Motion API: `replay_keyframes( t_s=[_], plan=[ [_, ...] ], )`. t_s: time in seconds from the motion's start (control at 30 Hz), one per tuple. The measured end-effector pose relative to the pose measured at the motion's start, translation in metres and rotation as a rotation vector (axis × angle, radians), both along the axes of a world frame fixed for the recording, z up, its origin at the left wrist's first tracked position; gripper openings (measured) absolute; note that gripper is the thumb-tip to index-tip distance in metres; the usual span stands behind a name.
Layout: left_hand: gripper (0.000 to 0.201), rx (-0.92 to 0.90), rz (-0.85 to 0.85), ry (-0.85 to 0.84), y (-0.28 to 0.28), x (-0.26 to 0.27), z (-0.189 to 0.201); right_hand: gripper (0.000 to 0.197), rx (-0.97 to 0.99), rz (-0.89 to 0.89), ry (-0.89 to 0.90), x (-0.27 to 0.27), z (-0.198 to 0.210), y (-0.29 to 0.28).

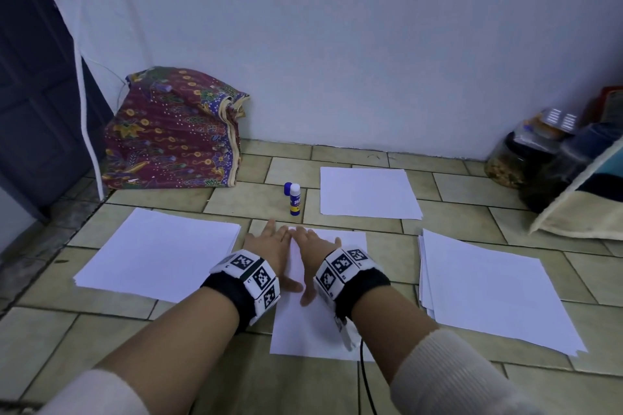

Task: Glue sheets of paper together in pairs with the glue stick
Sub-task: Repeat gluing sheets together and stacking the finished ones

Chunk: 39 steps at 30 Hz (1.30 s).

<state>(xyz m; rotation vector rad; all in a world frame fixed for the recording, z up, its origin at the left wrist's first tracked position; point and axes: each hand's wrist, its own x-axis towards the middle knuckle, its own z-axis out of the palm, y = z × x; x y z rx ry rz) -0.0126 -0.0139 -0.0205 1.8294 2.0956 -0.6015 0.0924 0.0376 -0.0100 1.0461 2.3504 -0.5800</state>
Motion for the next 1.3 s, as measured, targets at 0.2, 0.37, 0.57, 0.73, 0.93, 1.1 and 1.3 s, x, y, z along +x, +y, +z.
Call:
replay_keyframes(
  t_s=[0.2,0.37,0.57,0.73,0.93,1.1,1.3],
  plan=[
    [0.113,-0.021,0.002,0.060,-0.001,0.007,0.008,0.115,0.040,-0.182,0.065,0.043,0.001,0.011],
    [0.112,-0.061,-0.014,0.046,0.000,0.004,0.006,0.105,0.006,-0.378,0.092,0.088,0.005,0.028],
    [0.120,0.041,-0.040,-0.024,-0.002,0.006,0.004,0.070,0.276,-0.322,-0.063,0.068,0.006,0.012],
    [0.087,-0.056,-0.259,-0.169,-0.002,0.003,0.011,0.041,0.409,-0.264,-0.135,0.049,0.011,-0.010],
    [0.055,0.057,-0.208,-0.061,-0.012,0.013,0.023,0.052,0.224,-0.297,-0.110,0.027,0.005,-0.036],
    [0.061,0.099,-0.082,-0.070,-0.019,0.009,0.016,0.066,0.215,-0.046,0.007,0.015,0.002,-0.047],
    [0.104,0.025,-0.019,-0.079,-0.025,-0.009,-0.003,0.083,0.099,-0.180,0.083,0.008,0.002,-0.045]
  ],
)
